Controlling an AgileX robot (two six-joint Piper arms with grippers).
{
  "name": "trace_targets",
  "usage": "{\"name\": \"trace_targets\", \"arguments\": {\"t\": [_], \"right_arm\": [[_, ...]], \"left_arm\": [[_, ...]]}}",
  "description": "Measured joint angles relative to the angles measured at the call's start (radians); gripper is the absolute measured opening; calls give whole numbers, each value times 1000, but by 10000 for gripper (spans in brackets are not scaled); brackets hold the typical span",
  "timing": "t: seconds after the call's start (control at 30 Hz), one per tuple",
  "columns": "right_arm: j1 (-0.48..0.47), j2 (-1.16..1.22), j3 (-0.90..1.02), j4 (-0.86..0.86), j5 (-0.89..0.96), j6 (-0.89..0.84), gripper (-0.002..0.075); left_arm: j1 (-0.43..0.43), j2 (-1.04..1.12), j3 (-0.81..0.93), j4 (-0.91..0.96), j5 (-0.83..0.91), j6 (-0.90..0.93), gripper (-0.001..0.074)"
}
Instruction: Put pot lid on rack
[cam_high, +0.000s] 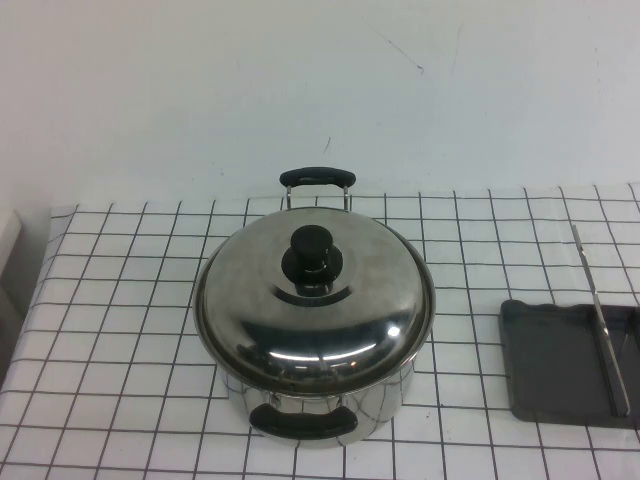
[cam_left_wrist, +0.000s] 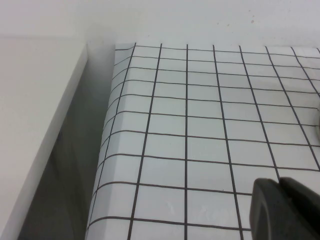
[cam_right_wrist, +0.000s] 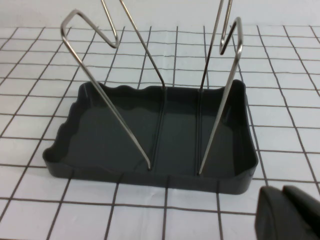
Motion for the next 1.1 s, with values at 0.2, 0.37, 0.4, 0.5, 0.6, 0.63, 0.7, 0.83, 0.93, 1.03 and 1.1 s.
{"name": "trace_targets", "arguments": {"t": [0.2,0.37,0.4,0.5,0.6,0.63,0.7,0.83,0.93,1.03,1.1], "right_arm": [[0,0,0,0,0,0,-3],[0,0,0,0,0,0,-3],[0,0,0,0,0,0,-3],[0,0,0,0,0,0,-3],[0,0,0,0,0,0,-3],[0,0,0,0,0,0,-3],[0,0,0,0,0,0,-3],[0,0,0,0,0,0,-3],[0,0,0,0,0,0,-3],[0,0,0,0,0,0,-3],[0,0,0,0,0,0,-3]], "left_arm": [[0,0,0,0,0,0,-3],[0,0,0,0,0,0,-3],[0,0,0,0,0,0,-3],[0,0,0,0,0,0,-3],[0,0,0,0,-8,0,-3],[0,0,0,0,-14,0,-3],[0,0,2,0,-29,0,-3],[0,0,2,0,-51,0,-3],[0,0,2,0,-53,0,-3],[0,0,2,0,-53,0,-3],[0,0,2,0,-53,0,-3]]}}
